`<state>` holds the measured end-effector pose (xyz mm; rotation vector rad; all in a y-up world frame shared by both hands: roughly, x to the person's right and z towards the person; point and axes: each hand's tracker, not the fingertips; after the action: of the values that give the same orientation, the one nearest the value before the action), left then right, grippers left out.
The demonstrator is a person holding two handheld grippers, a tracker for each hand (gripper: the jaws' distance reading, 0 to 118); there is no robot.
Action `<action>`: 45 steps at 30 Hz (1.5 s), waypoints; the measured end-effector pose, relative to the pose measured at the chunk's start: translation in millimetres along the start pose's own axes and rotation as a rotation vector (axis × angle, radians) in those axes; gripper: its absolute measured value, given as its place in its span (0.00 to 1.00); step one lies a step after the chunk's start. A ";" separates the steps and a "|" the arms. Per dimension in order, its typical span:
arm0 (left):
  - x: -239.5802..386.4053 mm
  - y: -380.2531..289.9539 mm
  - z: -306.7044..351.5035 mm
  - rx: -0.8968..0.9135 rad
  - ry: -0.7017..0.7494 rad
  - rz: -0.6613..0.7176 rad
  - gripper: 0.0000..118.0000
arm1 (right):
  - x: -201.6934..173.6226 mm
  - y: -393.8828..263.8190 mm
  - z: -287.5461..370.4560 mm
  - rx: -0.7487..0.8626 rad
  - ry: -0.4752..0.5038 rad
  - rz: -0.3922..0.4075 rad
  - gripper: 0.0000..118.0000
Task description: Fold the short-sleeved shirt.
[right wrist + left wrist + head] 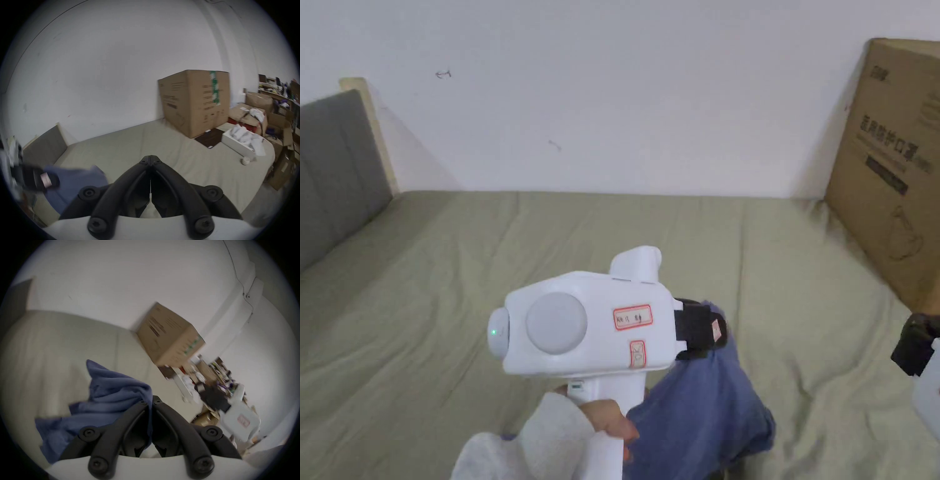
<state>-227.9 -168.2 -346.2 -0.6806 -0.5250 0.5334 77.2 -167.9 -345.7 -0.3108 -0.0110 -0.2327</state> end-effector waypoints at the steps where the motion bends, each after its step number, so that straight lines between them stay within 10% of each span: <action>1: -0.9 -14.2 -20.5 -0.055 -0.002 -0.007 0.00 | 11.1 0.1 1.0 0.002 -0.022 -0.002 0.00; 4: -11.5 -64.3 -89.2 -0.229 0.226 -0.105 0.00 | 35.1 -8.5 0.3 -0.024 -0.091 -0.002 0.00; 13: -50.3 -172.0 -161.2 -0.486 0.292 0.014 0.01 | 64.2 -54.2 -17.7 -0.194 -0.148 -0.004 0.00; 15: -48.5 -164.2 -156.3 -0.476 0.271 0.014 0.26 | 61.3 -58.5 -20.6 -0.207 -0.139 0.000 0.00; 17: -44.6 -153.6 -149.6 -0.474 0.244 0.029 0.73 | 57.2 -60.5 -22.5 -0.216 -0.131 0.015 0.00; 19: -35.0 -143.4 -136.4 -0.430 0.228 0.028 0.83 | 50.8 -60.4 -22.5 -0.221 -0.119 0.030 0.00; 25: -41.5 -114.9 -69.2 -0.269 0.313 -0.014 0.77 | 32.1 -62.6 -16.9 -0.225 -0.060 0.083 0.00; 29: -76.6 -132.7 -32.6 -0.232 0.461 -0.007 0.00 | 19.7 -76.4 -16.6 -0.265 -0.017 0.097 0.00; 40: -144.0 -113.7 25.2 -0.127 0.591 0.136 0.00 | -12.2 -99.4 -31.3 -0.343 0.042 0.170 0.00; 42: -153.9 -92.4 32.4 -0.088 0.609 0.131 0.32 | -13.6 -98.9 -32.5 -0.343 0.045 0.177 0.00; 44: -168.8 -75.0 32.0 -0.076 0.662 0.116 0.92 | -13.6 -99.3 -33.2 -0.344 0.043 0.182 0.00; 45: -180.4 -68.6 29.0 -0.087 0.681 0.106 0.98 | -13.3 -99.9 -34.2 -0.347 0.042 0.184 0.00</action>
<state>-360.1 -310.6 -328.3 -0.9212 0.1282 0.3465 40.6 -267.8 -348.7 -0.6488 0.0996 -0.0570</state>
